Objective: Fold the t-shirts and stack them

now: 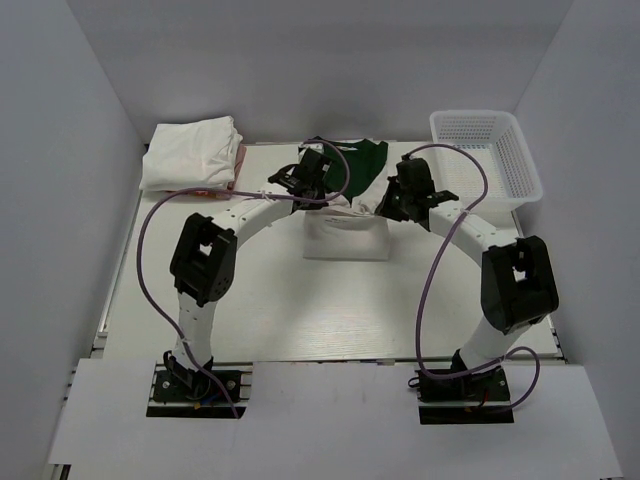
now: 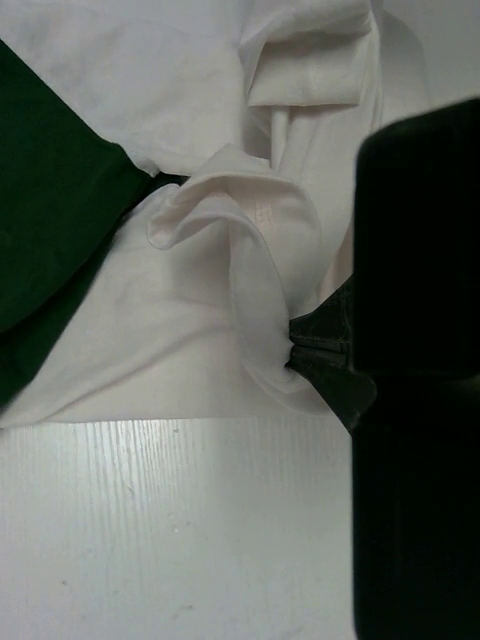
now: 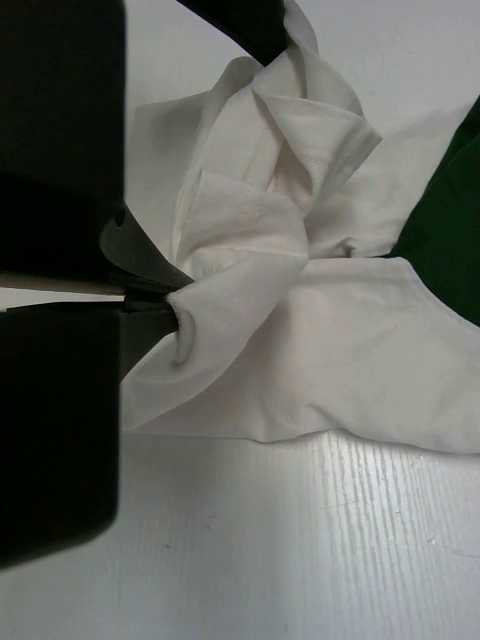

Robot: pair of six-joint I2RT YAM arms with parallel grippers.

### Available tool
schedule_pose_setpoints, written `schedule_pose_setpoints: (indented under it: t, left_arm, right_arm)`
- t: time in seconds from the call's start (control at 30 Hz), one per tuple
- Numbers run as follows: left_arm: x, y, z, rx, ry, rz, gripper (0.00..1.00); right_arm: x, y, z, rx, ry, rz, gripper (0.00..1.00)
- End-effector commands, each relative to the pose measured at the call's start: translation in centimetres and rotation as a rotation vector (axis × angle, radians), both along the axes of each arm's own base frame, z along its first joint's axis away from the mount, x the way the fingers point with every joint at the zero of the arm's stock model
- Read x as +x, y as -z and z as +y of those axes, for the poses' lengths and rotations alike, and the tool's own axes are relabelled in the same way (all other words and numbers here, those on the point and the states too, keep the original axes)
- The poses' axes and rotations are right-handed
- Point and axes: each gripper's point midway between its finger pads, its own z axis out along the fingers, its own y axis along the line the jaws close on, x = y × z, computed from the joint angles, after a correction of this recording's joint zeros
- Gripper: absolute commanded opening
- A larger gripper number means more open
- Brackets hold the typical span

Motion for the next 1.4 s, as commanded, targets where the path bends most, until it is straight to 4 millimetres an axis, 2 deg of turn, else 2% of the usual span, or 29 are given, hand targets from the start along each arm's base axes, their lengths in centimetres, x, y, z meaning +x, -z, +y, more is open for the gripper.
schedule_pose_setpoints:
  t: [0.0,0.03,0.07,0.13,0.17,0.23,0.27,0.3,0.33,0.37,0.4,0.43,0.5,0.57,0.63,0.67,0.7,0.73,0.77,0.87,0.93,0.97,1.0,1.13,1.2,1.27,1.3,1.33,1.37]
  left_arm:
    - [2.6,-3.0,-1.3,-0.040,0.082,-0.105,0.00]
    - [2.8,-1.9,-1.4,-0.020,0.093,-0.092,0.00]
    - [3.5,-1.7,-1.1,-0.022,0.082,-0.097,0.00]
    - [4.6,-1.7,-1.2,-0.025,0.081,-0.121,0.00]
    - [5.0,-0.9,-1.0,-0.006,0.065,-0.117,0.00]
    - [6.1,-1.6,-0.7,-0.014,0.047,-0.144,0.00]
    - [6.5,-1.3,-0.4,-0.012,0.038,-0.142,0.00]
    - [7.0,-0.7,0.0,-0.009,0.029,-0.138,0.15]
    - [7.3,-1.4,-0.2,-0.018,0.028,-0.153,0.37]
    - [7.7,-1.7,0.2,-0.017,0.019,-0.152,0.65]
    - [7.9,-1.8,1.1,0.004,-0.005,-0.147,0.86]
    - [8.0,-2.0,1.3,0.012,-0.014,-0.150,1.00]
    - [8.1,-3.1,2.4,0.017,-0.048,-0.155,1.00]
    - [7.4,-4.1,2.7,-0.003,-0.064,-0.156,1.00]
    - [6.2,-3.3,3.1,-0.007,-0.072,-0.120,1.00]
    - [5.2,-4.1,2.9,-0.036,-0.053,-0.108,1.00]
    - [4.4,-3.9,2.9,-0.056,-0.053,-0.090,1.00]
    - [3.0,-2.1,3.3,-0.052,-0.047,-0.042,1.00]
    - [1.8,-1.6,3.1,-0.074,-0.026,-0.011,1.00]
    - [-1.5,-0.7,3.7,-0.118,-0.012,0.040,1.00]
    - [-3.6,-0.1,4.6,-0.126,-0.014,0.061,1.00]
    - [-4.4,0.1,4.8,-0.138,-0.019,0.077,1.00]
    - [-5.5,1.3,5.1,-0.135,-0.013,0.099,1.00]
    - [-6.8,2.0,5.4,-0.136,-0.001,0.129,1.00]
    - [-7.7,2.7,5.7,-0.131,-0.004,0.166,1.00]
    - [-7.9,2.5,5.8,-0.131,-0.004,0.168,1.00]
    - [-8.0,2.6,5.9,-0.126,-0.005,0.176,1.00]
    - [-8.0,2.6,5.9,-0.126,-0.005,0.176,1.00]
    - [-8.0,2.6,5.9,-0.126,-0.005,0.176,1.00]
  right_arm:
    - [2.6,-1.8,0.3,0.017,-0.013,-0.073,0.00]
    - [2.7,-1.3,0.2,0.011,-0.010,-0.062,0.00]
    - [3.3,-1.8,0.1,0.015,-0.006,-0.076,0.00]
    - [3.9,-1.0,0.0,0.006,-0.005,-0.069,0.00]
    - [4.3,-0.9,0.0,0.005,-0.007,-0.076,0.00]
    - [5.3,-0.1,0.1,-0.008,-0.024,-0.075,0.00]
    - [5.9,-0.3,-0.2,-0.012,-0.013,-0.072,0.08]
    - [6.4,-0.4,0.5,0.006,-0.040,-0.067,0.18]
    - [7.0,-1.2,1.0,0.030,-0.060,-0.072,0.31]
    - [6.8,0.4,0.9,0.014,-0.073,-0.024,0.60]
    - [7.2,-0.6,1.3,0.015,-0.100,-0.049,0.86]
    - [7.4,-1.2,1.7,0.032,-0.120,-0.053,0.90]
    - [7.1,-1.8,1.8,0.027,-0.149,-0.062,0.90]
    - [5.2,-1.1,1.6,0.035,-0.174,-0.040,0.90]
    - [4.4,-2.2,1.8,0.053,-0.194,-0.080,0.90]
    - [4.4,-3.5,2.1,0.076,-0.209,-0.131,0.90]
    - [3.3,-2.2,2.0,0.073,-0.218,-0.096,0.90]
    - [2.3,-2.2,2.3,0.097,-0.249,-0.089,0.90]
    - [1.7,-2.1,2.4,0.098,-0.268,-0.096,0.90]
    - [0.8,-1.8,3.3,0.119,-0.335,-0.105,0.90]
    - [1.0,-1.6,3.8,0.122,-0.368,-0.121,0.90]
    - [1.4,-2.0,4.1,0.129,-0.375,-0.134,0.90]
    - [1.8,-1.1,4.3,0.129,-0.377,-0.123,0.90]
    - [4.7,-0.5,5.1,0.136,-0.385,-0.146,0.90]
    - [7.4,0.8,4.9,0.084,-0.337,-0.154,0.90]
    - [8.5,2.9,4.7,0.051,-0.314,-0.132,0.90]
    - [9.8,3.6,5.2,0.060,-0.316,-0.127,0.90]
    - [10.3,3.8,5.3,0.061,-0.315,-0.130,0.90]
    - [11.5,2.9,5.5,0.061,-0.308,-0.165,0.90]
